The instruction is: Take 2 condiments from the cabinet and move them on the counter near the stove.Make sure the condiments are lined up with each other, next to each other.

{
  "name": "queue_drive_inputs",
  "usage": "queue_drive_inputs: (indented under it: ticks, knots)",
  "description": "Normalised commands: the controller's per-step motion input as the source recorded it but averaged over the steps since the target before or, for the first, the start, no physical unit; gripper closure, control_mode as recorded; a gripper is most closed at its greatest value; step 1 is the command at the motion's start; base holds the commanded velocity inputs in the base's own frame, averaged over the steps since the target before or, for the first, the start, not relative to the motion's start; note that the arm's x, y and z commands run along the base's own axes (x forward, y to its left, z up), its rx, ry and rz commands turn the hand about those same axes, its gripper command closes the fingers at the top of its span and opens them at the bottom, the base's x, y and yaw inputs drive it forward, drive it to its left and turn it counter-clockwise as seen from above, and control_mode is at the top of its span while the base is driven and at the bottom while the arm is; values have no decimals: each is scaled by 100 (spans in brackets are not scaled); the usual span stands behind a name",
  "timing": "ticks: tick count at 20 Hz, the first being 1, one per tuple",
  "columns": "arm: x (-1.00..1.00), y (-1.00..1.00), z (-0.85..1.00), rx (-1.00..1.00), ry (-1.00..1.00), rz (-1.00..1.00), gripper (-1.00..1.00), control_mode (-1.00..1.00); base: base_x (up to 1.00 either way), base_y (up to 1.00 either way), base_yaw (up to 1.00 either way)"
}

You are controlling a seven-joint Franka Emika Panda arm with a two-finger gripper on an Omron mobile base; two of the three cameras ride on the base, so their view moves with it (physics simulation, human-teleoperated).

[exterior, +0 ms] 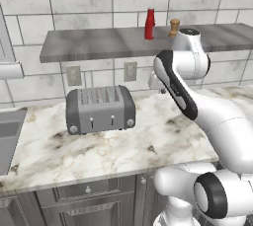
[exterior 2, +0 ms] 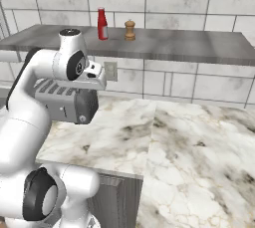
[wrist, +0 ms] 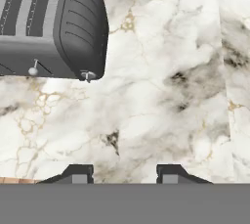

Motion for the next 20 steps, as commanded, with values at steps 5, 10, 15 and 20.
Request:
queue_drive_inputs:
  ticks: [5,10,15,20]
  knots:
    - [-25,0,0,0,-2,0,-100,-100,0,0,0]
    - [-43,0,1,0,-14,-1,-100,-100,0,0,0]
    - [-37,0,15,-3,-28,-1,-100,-100,0,0,0]
    - [-20,0,45,-8,-31,-2,-100,-100,0,0,0]
